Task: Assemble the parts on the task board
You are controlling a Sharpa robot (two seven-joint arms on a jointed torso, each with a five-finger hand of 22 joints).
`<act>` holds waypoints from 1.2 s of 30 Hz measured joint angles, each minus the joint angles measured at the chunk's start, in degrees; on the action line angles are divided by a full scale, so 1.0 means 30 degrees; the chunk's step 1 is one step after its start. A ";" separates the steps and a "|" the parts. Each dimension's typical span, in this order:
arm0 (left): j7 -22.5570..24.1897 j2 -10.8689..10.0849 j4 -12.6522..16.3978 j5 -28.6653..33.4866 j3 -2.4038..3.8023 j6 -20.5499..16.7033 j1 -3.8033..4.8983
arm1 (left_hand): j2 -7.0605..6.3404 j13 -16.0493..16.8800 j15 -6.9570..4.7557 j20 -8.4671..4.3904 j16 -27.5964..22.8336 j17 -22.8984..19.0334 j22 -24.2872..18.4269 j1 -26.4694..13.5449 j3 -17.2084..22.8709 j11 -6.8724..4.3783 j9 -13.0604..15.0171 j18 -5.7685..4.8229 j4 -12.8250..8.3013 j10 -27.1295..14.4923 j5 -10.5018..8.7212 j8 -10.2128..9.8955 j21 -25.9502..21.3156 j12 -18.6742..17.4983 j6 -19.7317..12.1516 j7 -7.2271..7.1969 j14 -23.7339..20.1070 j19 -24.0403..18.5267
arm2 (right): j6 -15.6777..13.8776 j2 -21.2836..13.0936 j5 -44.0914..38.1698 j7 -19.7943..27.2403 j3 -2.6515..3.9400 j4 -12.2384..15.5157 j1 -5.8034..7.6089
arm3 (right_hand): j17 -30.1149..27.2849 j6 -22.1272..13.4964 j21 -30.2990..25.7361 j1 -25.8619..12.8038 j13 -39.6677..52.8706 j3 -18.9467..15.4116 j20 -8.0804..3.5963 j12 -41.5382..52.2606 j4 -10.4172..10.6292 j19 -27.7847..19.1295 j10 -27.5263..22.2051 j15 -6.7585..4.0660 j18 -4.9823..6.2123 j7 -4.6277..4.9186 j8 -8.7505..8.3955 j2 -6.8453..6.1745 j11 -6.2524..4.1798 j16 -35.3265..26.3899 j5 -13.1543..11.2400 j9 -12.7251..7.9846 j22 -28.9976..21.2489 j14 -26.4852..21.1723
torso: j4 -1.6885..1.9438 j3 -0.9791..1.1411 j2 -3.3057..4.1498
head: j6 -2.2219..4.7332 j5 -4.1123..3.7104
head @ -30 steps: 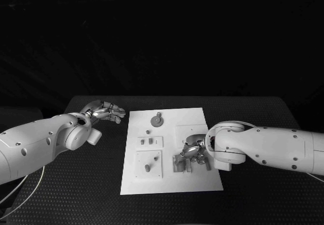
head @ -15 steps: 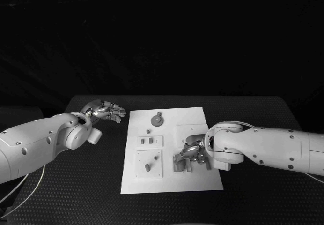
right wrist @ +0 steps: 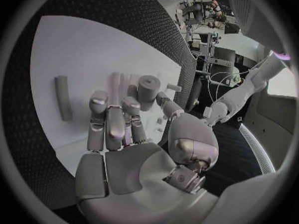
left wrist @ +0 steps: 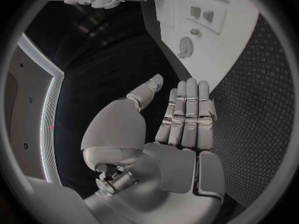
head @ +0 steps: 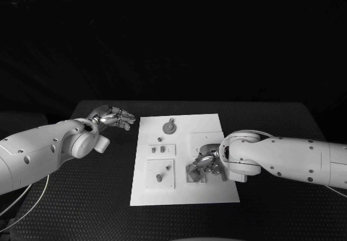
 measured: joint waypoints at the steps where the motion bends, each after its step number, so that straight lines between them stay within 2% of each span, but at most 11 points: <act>1: 0.0000 0.0000 0.0001 0.0000 0.0000 0.0000 0.0000 | 0.0000 0.0000 0.0000 0.0000 0.0000 0.0006 0.0011 0.0000 0.0000 0.0000 0.0000 0.0000 0.0000 0.0000 0.0000 0.0000 0.0000 0.0000 0.0000 0.0000 0.0000 0.0000 | -0.0001 0.0002 -0.0011 0.0001 0.0000 0.0000 -0.0001 | -0.0016 0.0005 0.0000 -0.0072 0.0000 0.0050 0.0001 0.0000 0.0049 0.0001 -0.0002 -0.0122 0.0002 -0.0005 0.0001 -0.0072 -0.0003 -0.0001 0.0000 0.0001 0.0001 0.0074 | -0.0002 0.0000 0.0000 | -0.0002 0.0002; 8: -0.0003 0.0000 0.0005 0.0001 0.0000 0.0000 0.0000 | 0.0001 0.0001 0.0000 0.0000 -0.0074 0.0005 0.0010 0.0001 0.0000 0.0000 0.0000 -0.0002 0.0000 0.0000 0.0000 0.0000 0.0000 0.0000 0.0000 0.0000 0.0000 0.0000 | -0.0051 -0.0004 -0.0048 0.0018 -0.0003 0.0008 -0.0015 | -0.0160 -0.0040 0.0000 -0.0096 0.0000 0.0157 -0.0077 0.0000 0.0261 -0.0081 -0.0031 -0.0172 0.0012 0.0039 0.0006 -0.0335 -0.0031 -0.0075 0.0000 0.0012 0.0000 0.0040 | -0.0013 0.0002 -0.0002 | -0.0013 0.0015; 12: -0.0005 -0.0006 0.0004 0.0001 0.0000 0.0000 0.0000 | 0.0001 0.0001 0.0000 0.0000 -0.0074 0.0022 0.0009 0.0001 0.0000 0.0000 0.0000 -0.0001 0.0000 0.0001 0.0000 0.0000 0.0000 0.0000 0.0000 0.0000 0.0000 -0.0001 | -0.0088 -0.0012 -0.0064 0.0022 -0.0008 0.0033 -0.0021 | -0.0207 -0.0042 0.0000 -0.0211 0.0000 0.0287 -0.0075 0.0000 0.0557 -0.0083 -0.0076 -0.0236 0.0012 0.0038 -0.0023 -0.0903 0.0008 -0.0074 0.0000 0.0020 0.0000 -0.0025 | -0.0013 0.0002 -0.0004 | -0.0013 0.0016; 16: -0.0006 -0.0005 0.0001 0.0001 0.0000 0.0000 0.0000 | 0.0001 0.0002 0.0000 0.0000 -0.0074 0.0021 0.0008 0.0001 0.0000 0.0000 0.0000 0.0000 0.0000 0.0000 0.0000 0.0000 0.0000 0.0000 0.0000 0.0000 0.0000 -0.0001 | -0.0126 -0.0032 -0.0079 0.0030 -0.0013 0.0067 -0.0025 | -0.0263 -0.0043 -0.0043 -0.0283 0.0000 0.0580 -0.0091 0.0000 0.1167 -0.0067 -0.0130 -0.0235 0.0013 0.0036 -0.0099 -0.1853 0.0001 -0.0147 0.0000 0.0020 0.0000 -0.0030 | -0.0013 0.0000 -0.0005 | -0.0009 0.0005; 21: -0.0006 -0.0005 -0.0001 0.0002 0.0000 0.0000 0.0000 | 0.0001 0.0002 0.0000 0.0000 -0.0074 0.0038 0.0025 0.0001 0.0000 0.0000 0.0000 0.0000 0.0000 0.0000 0.0000 0.0000 0.0000 0.0000 0.0000 0.0000 0.0000 -0.0001 | -0.0168 -0.0115 -0.0124 0.0055 -0.0018 0.0179 -0.0030 | -0.0359 -0.0130 -0.0093 -0.0081 0.0001 0.1392 -0.0220 -0.0001 0.2714 0.0065 -0.0171 -0.0224 0.0009 0.0081 -0.0217 -0.3635 -0.0026 -0.0147 0.0000 0.0081 0.0000 -0.0069 | -0.0007 -0.0002 -0.0005 | 0.0002 0.0004; 23: -0.0006 -0.0006 -0.0006 0.0002 0.0000 0.0000 0.0000 | 0.0001 0.0002 0.0000 0.0000 -0.0074 0.0038 0.0025 0.0001 0.0000 -0.0001 0.0000 -0.0001 0.0000 0.0000 0.0000 0.0000 0.0000 0.0000 0.0000 0.0000 0.0000 -0.0001 | -0.0170 -0.0159 -0.0143 0.0087 -0.0021 0.0236 -0.0033 | -0.0413 -0.0186 -0.0094 0.0006 0.0000 0.1506 -0.0221 -0.0001 0.3062 0.0066 -0.0228 -0.0227 0.0009 0.0089 -0.0220 -0.4024 -0.0028 -0.0146 0.0000 0.0134 0.0000 -0.0189 | -0.0007 -0.0002 -0.0005 | 0.0009 0.0002; 24: -0.0006 -0.0006 -0.0007 0.0003 0.0000 0.0000 0.0000 | 0.0001 0.0002 0.0000 0.0000 -0.0074 0.0038 0.0025 0.0001 0.0000 0.0000 0.0000 0.0000 0.0000 0.0000 0.0000 0.0001 0.0000 -0.0001 0.0000 0.0000 0.0000 0.0000 | -0.0169 -0.0185 -0.0149 0.0098 -0.0026 0.0274 -0.0037 | -0.0437 -0.0189 -0.0094 -0.0012 0.0008 0.0922 -0.0225 0.0000 0.2868 0.0061 -0.0267 -0.0232 0.0008 0.0089 -0.0220 -0.3989 0.0007 -0.0146 0.0000 0.0207 0.0000 -0.0258 | -0.0007 -0.0004 -0.0004 | 0.0018 0.0000; 25: -0.0006 -0.0006 -0.0007 0.0003 0.0000 0.0000 0.0000 | 0.0001 0.0003 0.0000 0.0000 -0.0074 0.0038 0.0024 0.0001 0.0000 0.0000 0.0000 -0.0001 0.0000 0.0000 0.0000 0.0000 0.0000 0.0000 0.0000 0.0000 0.0000 0.0000 | -0.0164 -0.0215 -0.0155 0.0110 -0.0031 0.0315 -0.0044 | -0.0458 -0.0242 -0.0094 -0.0136 0.0016 0.0192 -0.0274 0.0000 0.2485 -0.0031 -0.0321 -0.0225 0.0007 0.0138 -0.0220 -0.3693 0.0029 -0.0146 0.0000 0.0274 0.0000 -0.0368 | -0.0005 -0.0004 -0.0005 | 0.0024 -0.0002; 27: -0.0007 -0.0005 -0.0008 0.0003 0.0000 0.0000 0.0000 | 0.0001 0.0002 0.0000 0.0000 -0.0074 0.0038 0.0024 0.0001 -0.0048 0.0000 0.0000 0.0000 0.0047 0.0000 0.0000 0.0000 0.0000 -0.0001 0.0000 0.0000 0.0000 0.0000 | -0.0144 -0.0299 -0.0167 0.0145 -0.0039 0.0418 -0.0058 | -0.0479 -0.0354 -0.0094 -0.0218 0.0026 -0.0377 -0.0300 0.0000 0.2149 -0.0201 -0.0409 -0.0210 0.0004 0.0121 -0.0220 -0.3515 0.0012 -0.0146 0.0000 0.0310 0.0000 -0.0414 | -0.0005 -0.0004 -0.0005 | 0.0029 -0.0004; 30: -0.0007 -0.0003 -0.0010 0.0004 0.0000 0.0000 0.0000 | 0.0001 0.0003 0.0000 0.0000 -0.0074 0.0037 0.0023 0.0001 -0.0051 0.0000 0.0000 0.0001 0.0051 0.0000 0.0000 0.0000 0.0000 0.0000 0.0000 0.0000 0.0000 0.0000 | -0.0103 -0.0439 -0.0229 0.0233 -0.0046 0.0574 -0.0077 | -0.0478 -0.0373 -0.0094 -0.0194 0.0025 -0.0557 -0.0316 0.0000 0.1971 -0.0251 -0.0441 -0.0211 -0.0001 0.0133 -0.0271 -0.3496 0.0037 -0.0146 0.0000 0.0311 0.0000 -0.0464 | -0.0004 -0.0004 -0.0005 | 0.0037 -0.0005; 36: -0.0007 -0.0007 -0.0018 0.0004 0.0000 0.0000 0.0000 | 0.0001 0.0004 0.0000 0.0000 -0.0074 0.0056 0.0022 0.0001 -0.0051 0.0000 0.0000 0.0000 0.0051 0.0000 0.0000 0.0000 0.0000 0.0000 0.0000 0.0000 0.0000 -0.0001 | 0.0088 -0.0738 -0.0500 0.0460 -0.0052 0.0933 -0.0098 | -0.0478 -0.0409 -0.0094 0.0234 0.0024 -0.0973 -0.0313 0.0000 0.1199 -0.0255 -0.0444 -0.0200 -0.0001 0.0106 -0.0257 -0.3068 0.0035 -0.0146 0.0000 0.0348 0.0000 -0.0476 | -0.0007 0.0002 -0.0005 | 0.0046 0.0005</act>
